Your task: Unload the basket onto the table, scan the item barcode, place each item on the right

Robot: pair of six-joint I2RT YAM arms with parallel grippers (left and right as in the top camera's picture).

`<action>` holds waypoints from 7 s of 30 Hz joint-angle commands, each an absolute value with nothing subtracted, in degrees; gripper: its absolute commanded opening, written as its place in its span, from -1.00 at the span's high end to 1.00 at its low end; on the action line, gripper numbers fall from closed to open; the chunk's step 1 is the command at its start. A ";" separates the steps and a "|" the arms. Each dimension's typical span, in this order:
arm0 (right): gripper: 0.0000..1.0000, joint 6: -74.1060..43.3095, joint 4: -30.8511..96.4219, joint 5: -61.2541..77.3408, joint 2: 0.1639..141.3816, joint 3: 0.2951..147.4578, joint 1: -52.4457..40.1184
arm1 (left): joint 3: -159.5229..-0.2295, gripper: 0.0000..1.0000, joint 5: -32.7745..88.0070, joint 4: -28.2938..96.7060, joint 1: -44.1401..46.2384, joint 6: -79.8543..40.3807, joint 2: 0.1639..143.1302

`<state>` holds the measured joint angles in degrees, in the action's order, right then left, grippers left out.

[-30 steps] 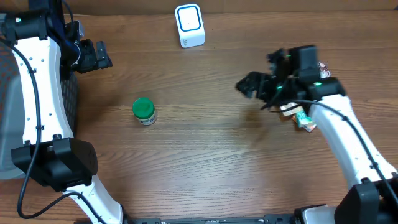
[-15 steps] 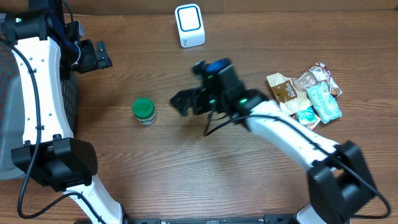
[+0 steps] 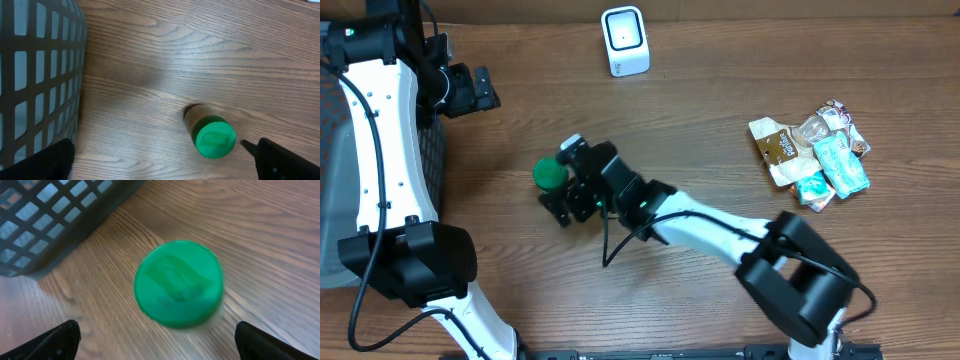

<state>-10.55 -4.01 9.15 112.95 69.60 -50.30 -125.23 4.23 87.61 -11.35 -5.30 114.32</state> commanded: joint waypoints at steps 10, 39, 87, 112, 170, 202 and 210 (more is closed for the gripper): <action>-1.00 -9.34 -13.89 2.63 119.72 70.91 -50.72 | -125.40 -0.99 4.01 87.55 -11.60 -3.81 112.81; -0.20 -11.94 -23.33 2.44 123.44 70.91 -50.76 | -125.40 -0.99 4.01 87.55 -11.60 -3.81 112.81; -0.93 36.64 21.65 22.59 106.61 70.91 -35.48 | -125.40 -0.99 4.01 87.55 -11.60 -3.81 112.81; -1.00 -3.20 58.87 2.96 108.03 105.56 -38.46 | -125.40 -0.99 4.01 87.55 -11.60 -3.81 112.81; -0.57 -5.96 50.78 -7.53 124.31 99.37 -43.88 | -125.40 -0.99 4.01 87.55 -11.60 -3.81 112.81; -0.43 -4.10 50.48 -7.49 124.31 98.89 -43.70 | -125.40 -0.99 4.01 87.55 -11.60 -3.81 112.81; -0.44 -4.08 50.35 -7.49 124.33 98.56 -43.70 | -125.40 -0.99 4.01 87.55 -11.60 -3.81 112.81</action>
<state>-4.29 50.52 -6.87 123.44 99.68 -43.92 -125.23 4.23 87.61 -11.35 -5.32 114.32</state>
